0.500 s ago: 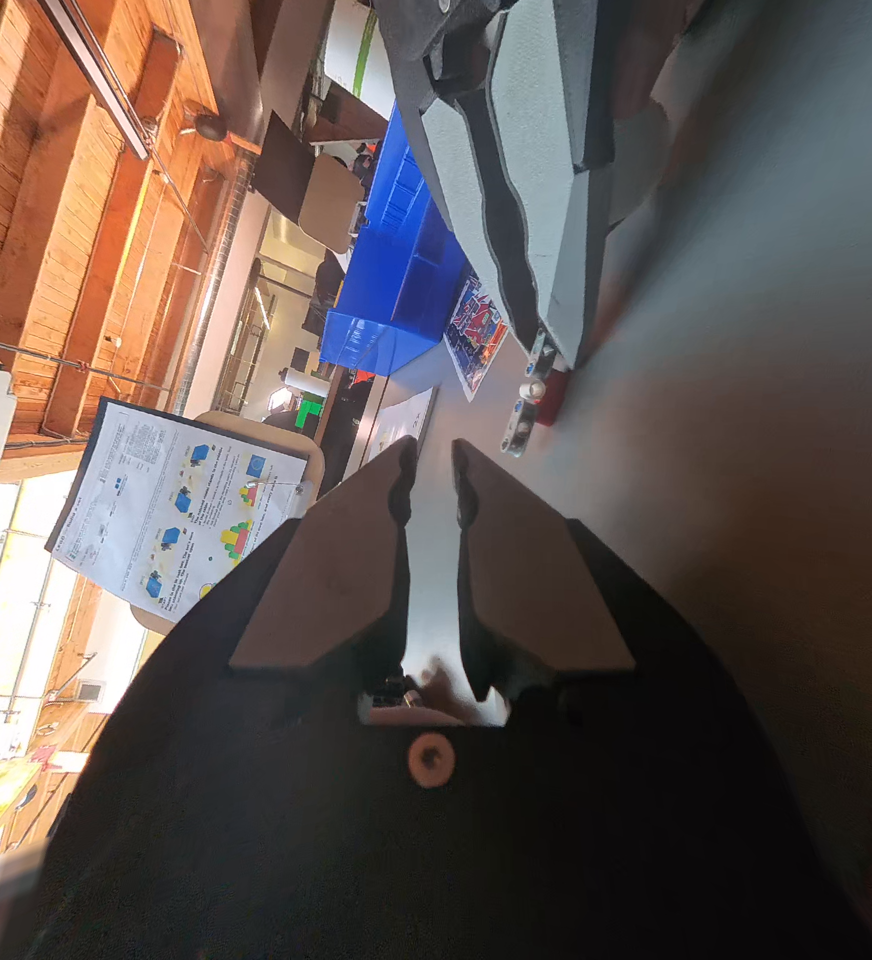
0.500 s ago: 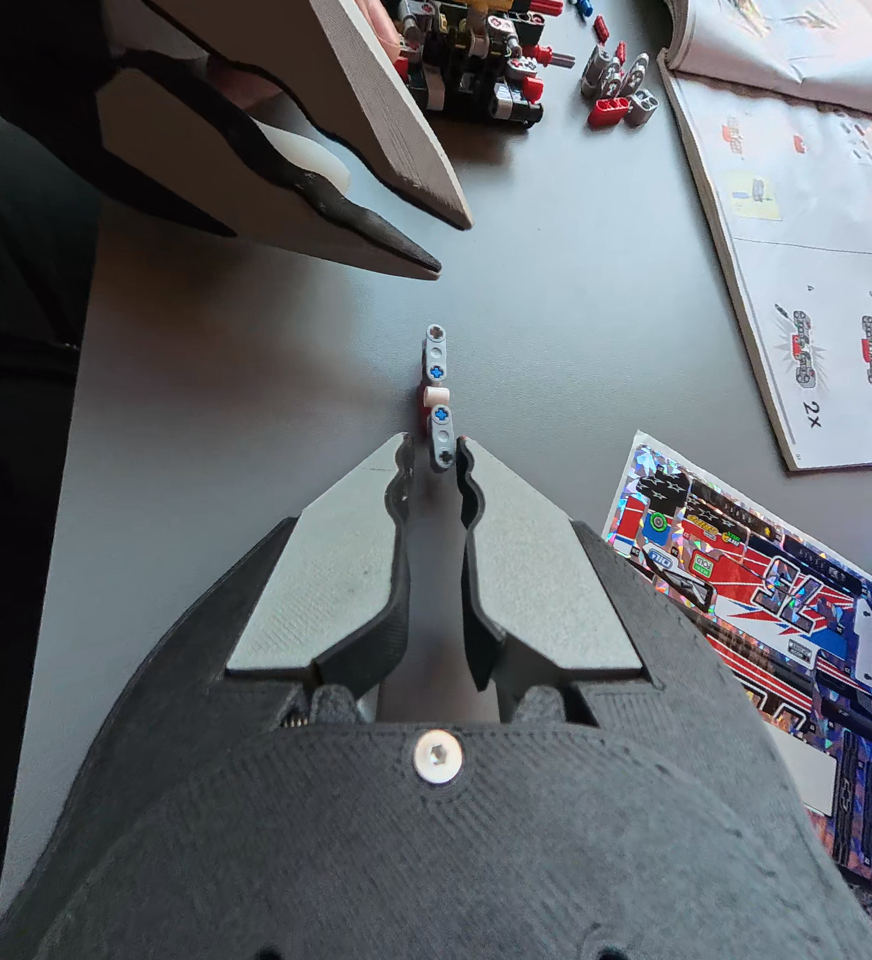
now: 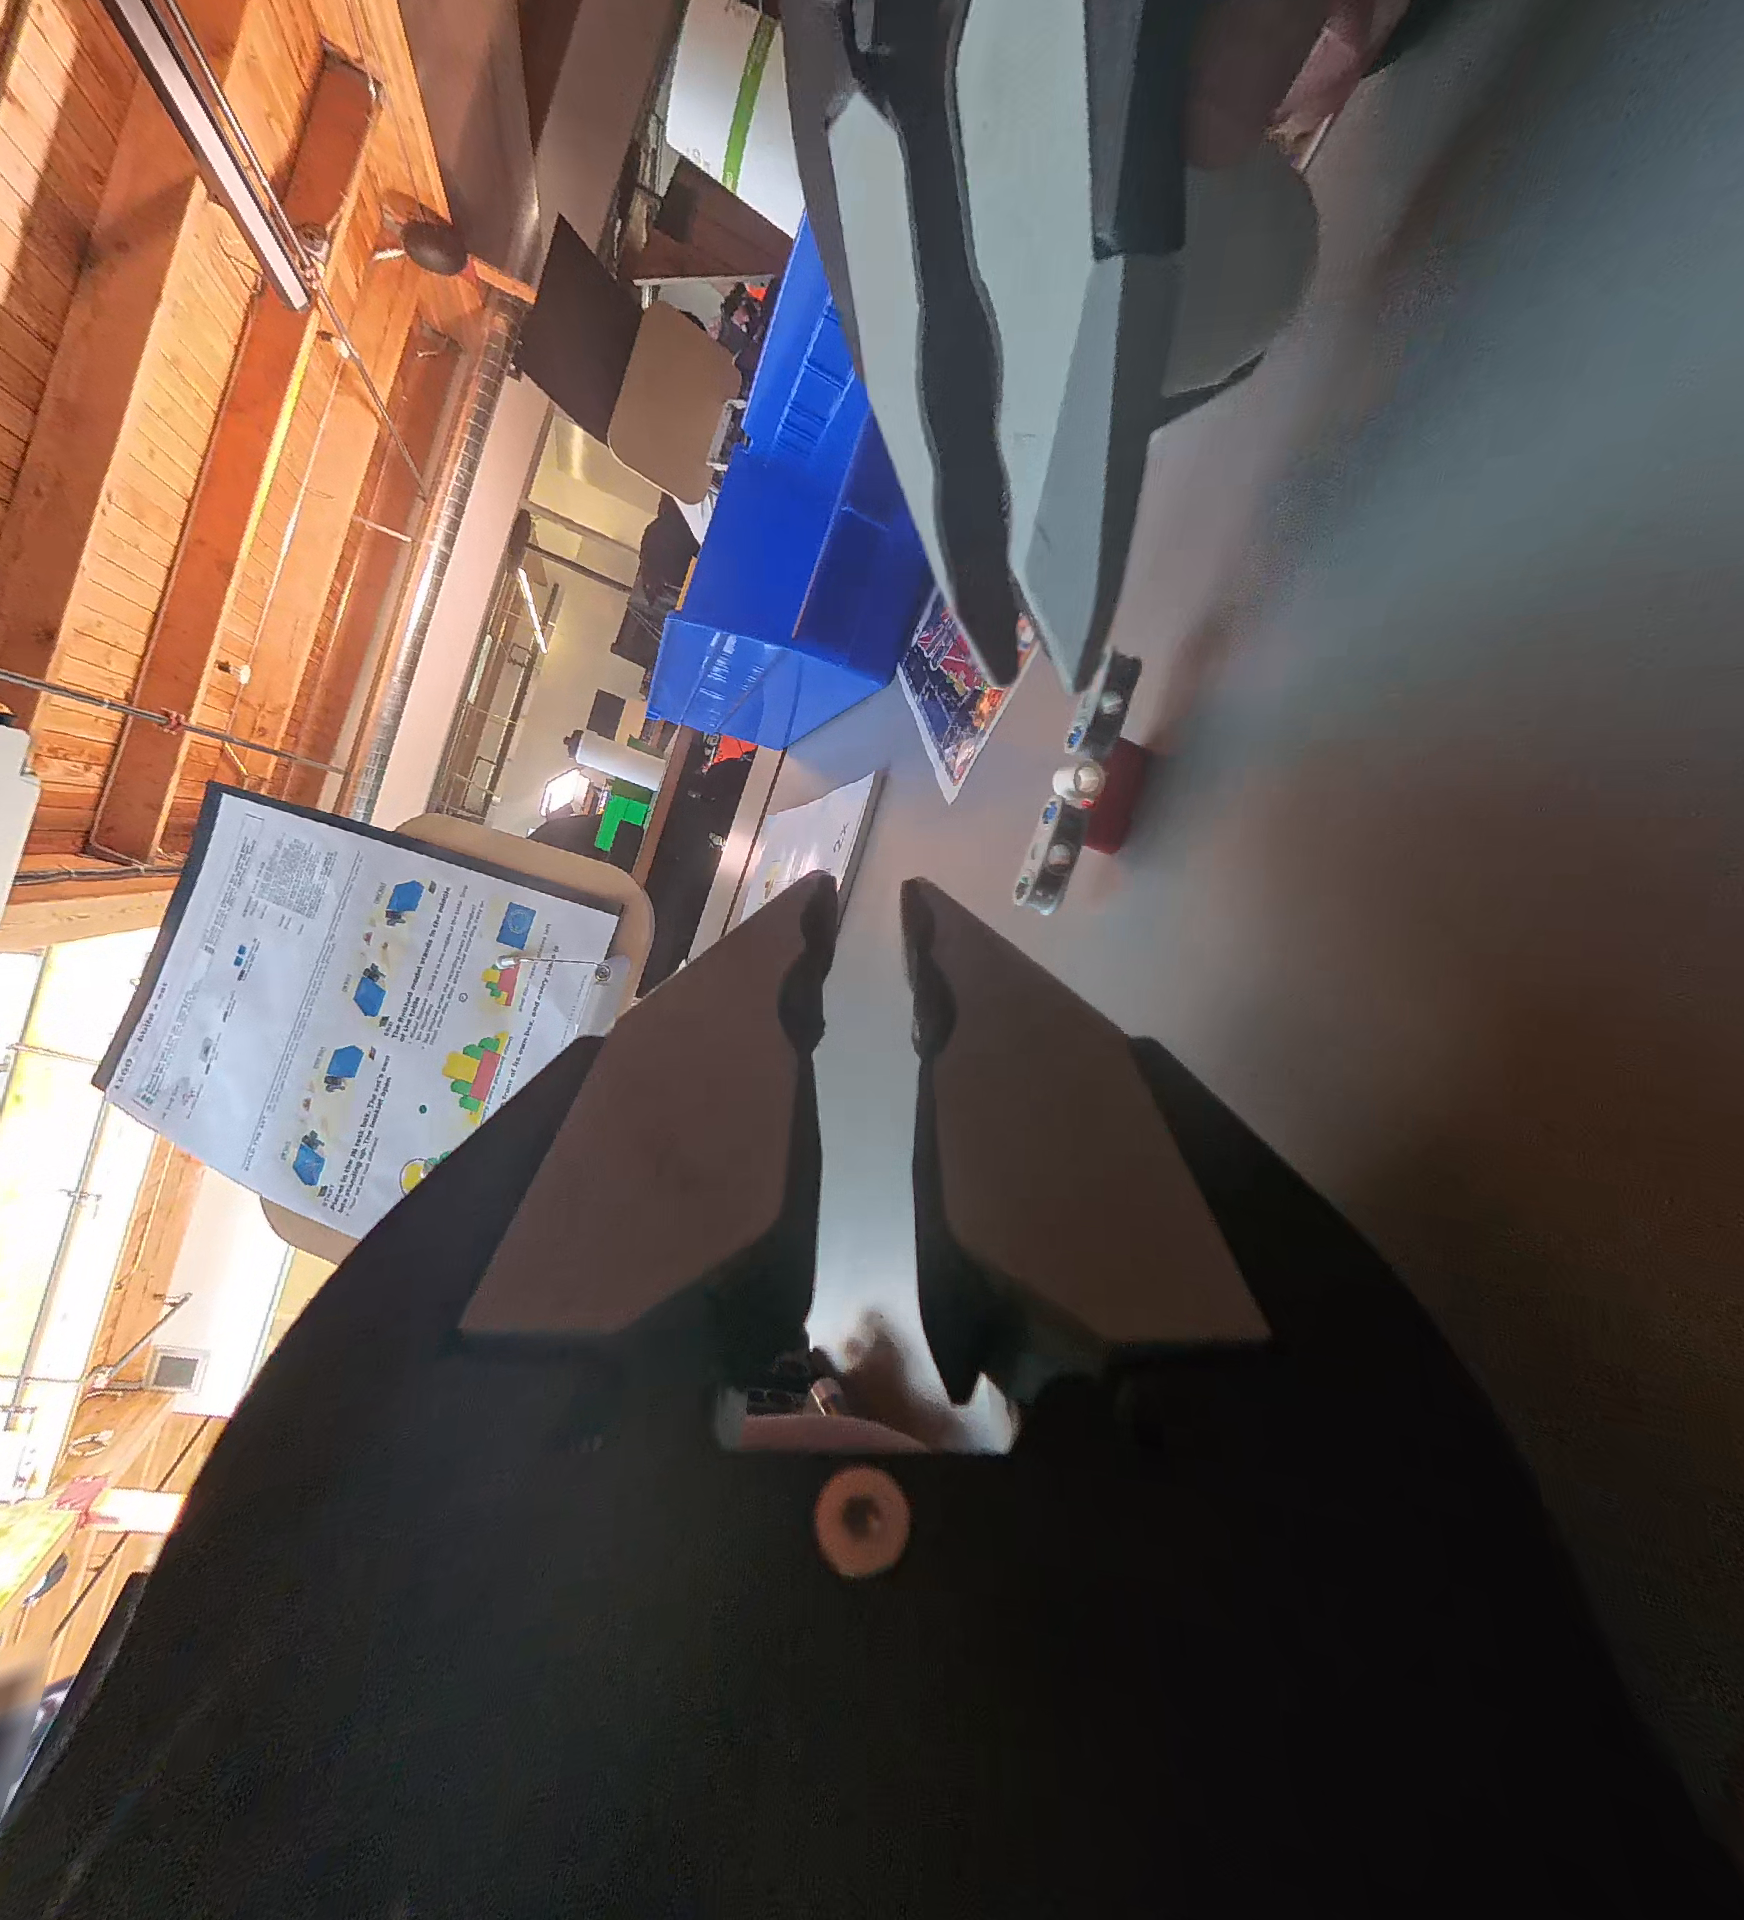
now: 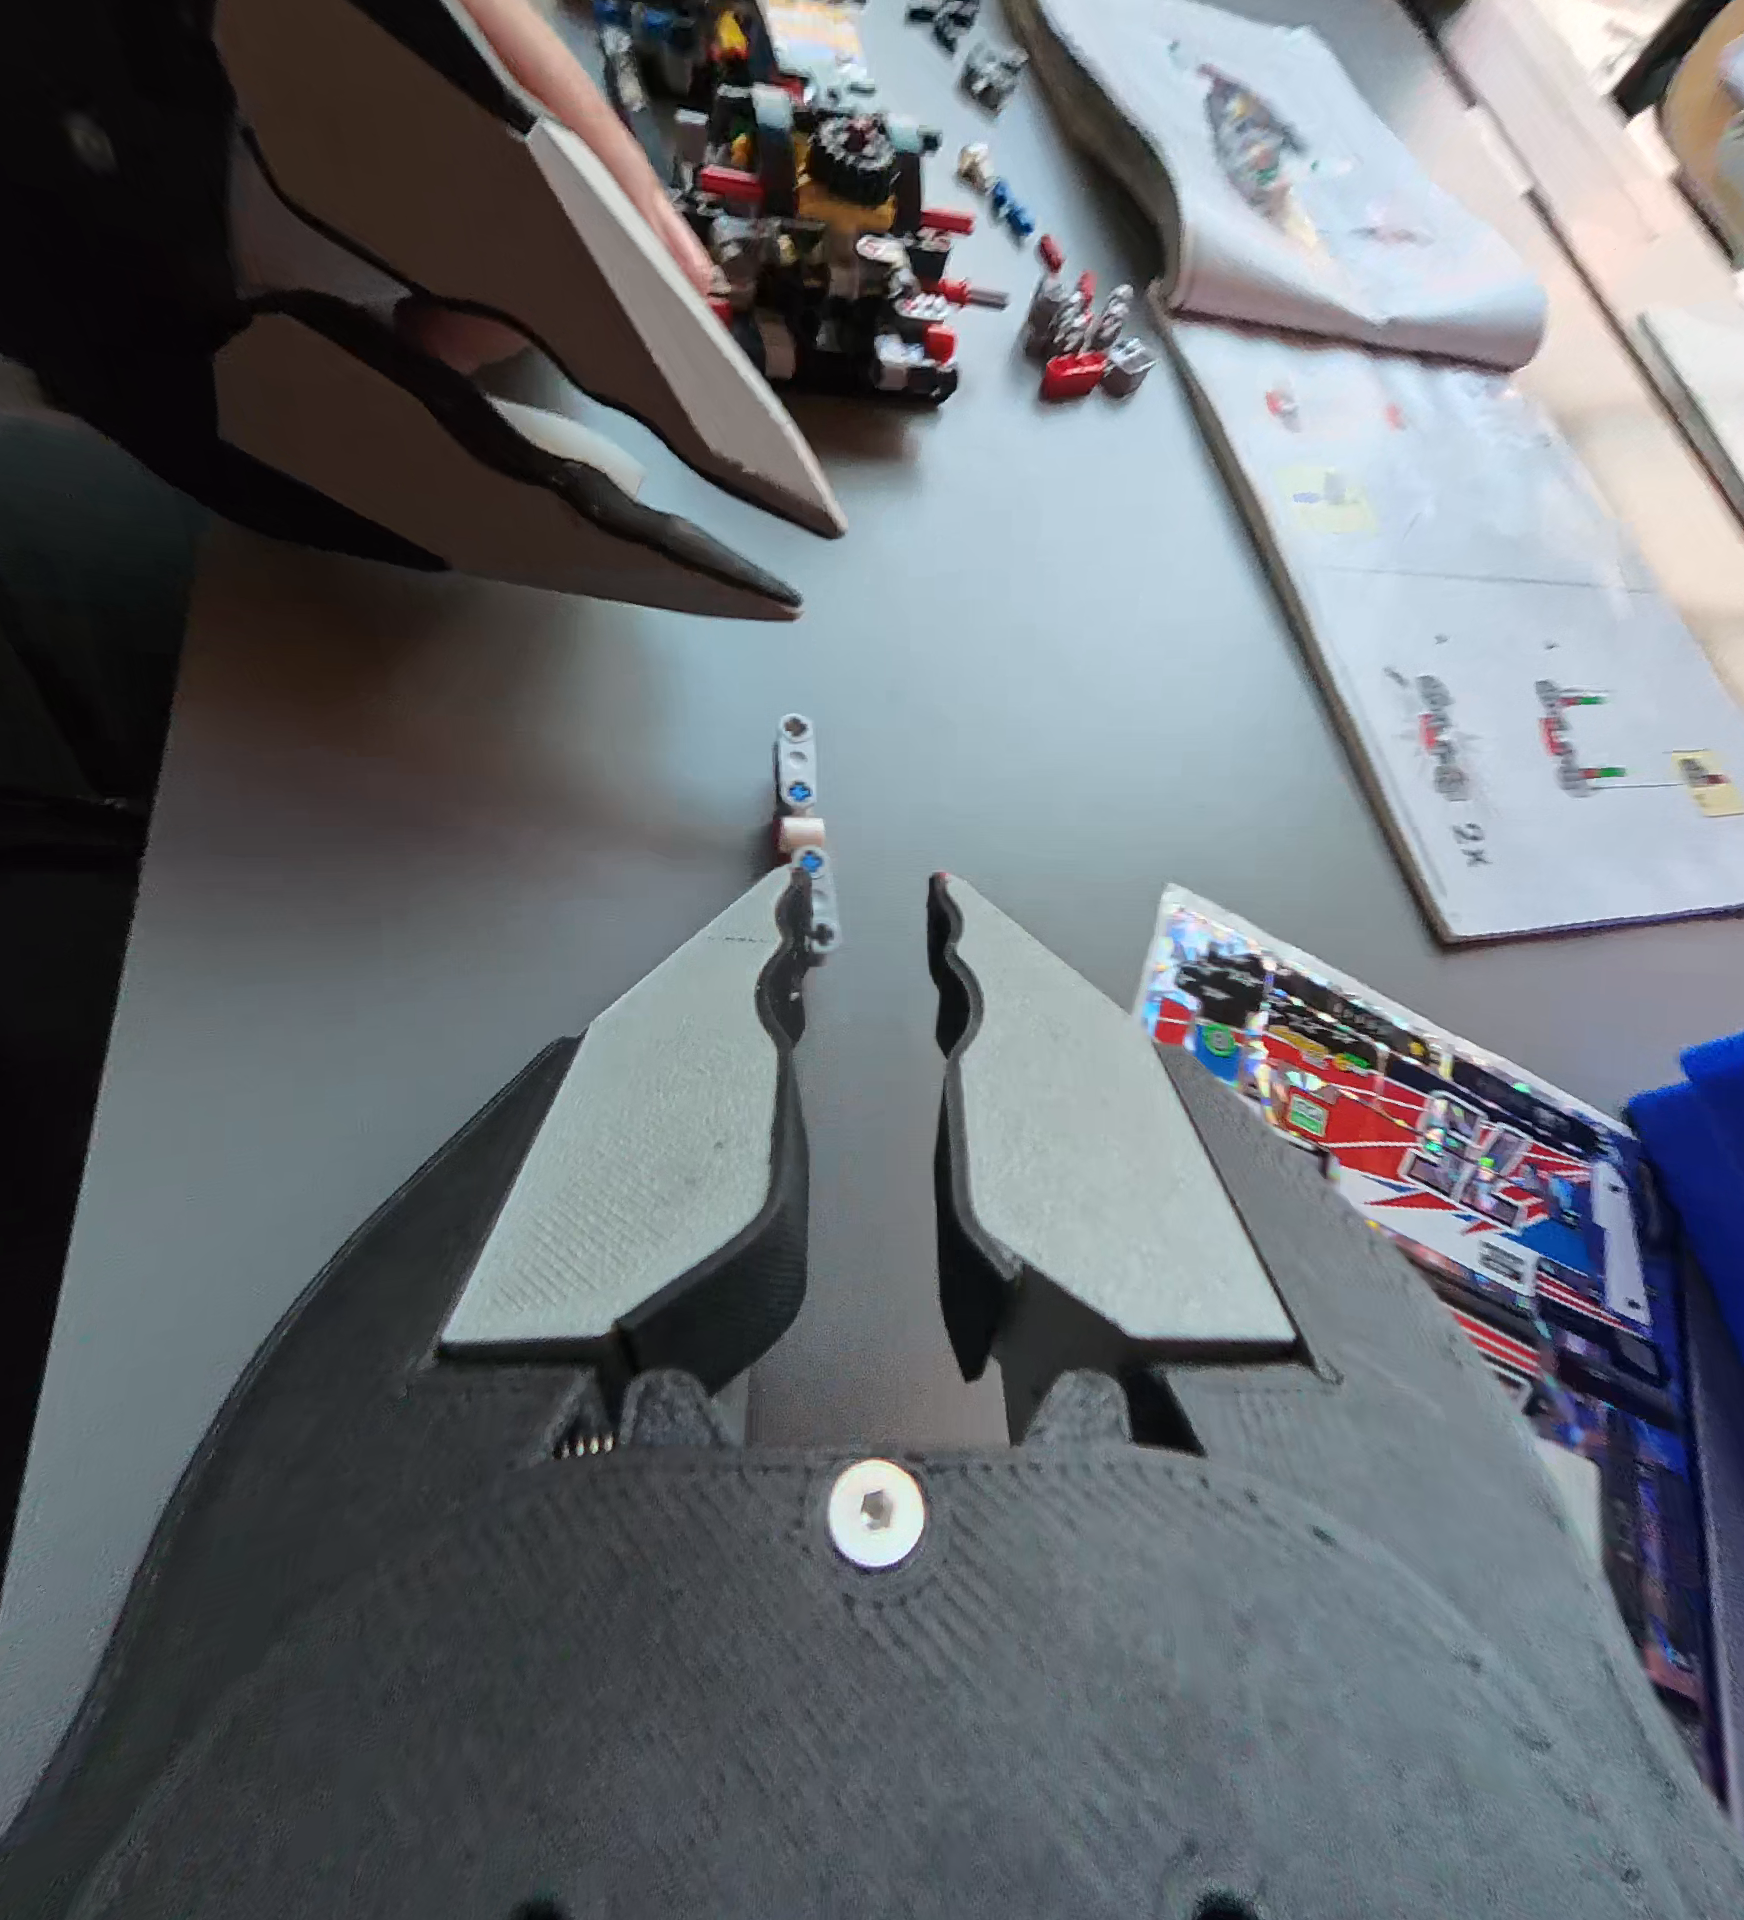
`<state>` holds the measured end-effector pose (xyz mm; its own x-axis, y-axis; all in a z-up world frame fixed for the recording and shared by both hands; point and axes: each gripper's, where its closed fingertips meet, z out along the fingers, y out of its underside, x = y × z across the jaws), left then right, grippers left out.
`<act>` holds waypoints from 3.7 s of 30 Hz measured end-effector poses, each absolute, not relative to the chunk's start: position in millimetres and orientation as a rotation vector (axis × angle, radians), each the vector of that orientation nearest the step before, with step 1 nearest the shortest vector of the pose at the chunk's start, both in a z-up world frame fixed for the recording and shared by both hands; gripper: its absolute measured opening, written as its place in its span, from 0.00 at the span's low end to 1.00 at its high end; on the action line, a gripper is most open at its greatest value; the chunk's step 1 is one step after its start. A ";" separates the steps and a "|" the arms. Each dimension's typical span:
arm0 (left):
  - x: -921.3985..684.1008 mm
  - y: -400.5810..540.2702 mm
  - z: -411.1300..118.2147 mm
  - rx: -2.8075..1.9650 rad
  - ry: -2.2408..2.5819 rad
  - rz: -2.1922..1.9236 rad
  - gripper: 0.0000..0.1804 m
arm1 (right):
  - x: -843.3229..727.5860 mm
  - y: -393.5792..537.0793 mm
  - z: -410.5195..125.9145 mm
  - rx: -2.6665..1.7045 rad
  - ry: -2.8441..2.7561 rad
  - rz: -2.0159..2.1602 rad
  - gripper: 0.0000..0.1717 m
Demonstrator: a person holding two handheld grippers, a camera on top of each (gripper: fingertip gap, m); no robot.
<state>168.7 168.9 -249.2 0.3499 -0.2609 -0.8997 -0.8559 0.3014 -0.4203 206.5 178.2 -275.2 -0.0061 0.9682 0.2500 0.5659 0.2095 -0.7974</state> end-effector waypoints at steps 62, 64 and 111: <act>169.9 168.3 -252.8 -1.234 1.219 0.575 0.01 | 234.5 232.7 -227.6 -1.472 -1.237 0.591 0.00; 169.7 168.4 -253.0 -1.236 1.219 0.576 0.01 | 234.4 232.8 -227.8 -1.472 -1.239 0.592 0.00; 11.1 108.5 -215.3 -1.917 0.461 -0.014 0.26 | 232.5 227.6 -230.2 -1.488 -1.242 0.593 0.02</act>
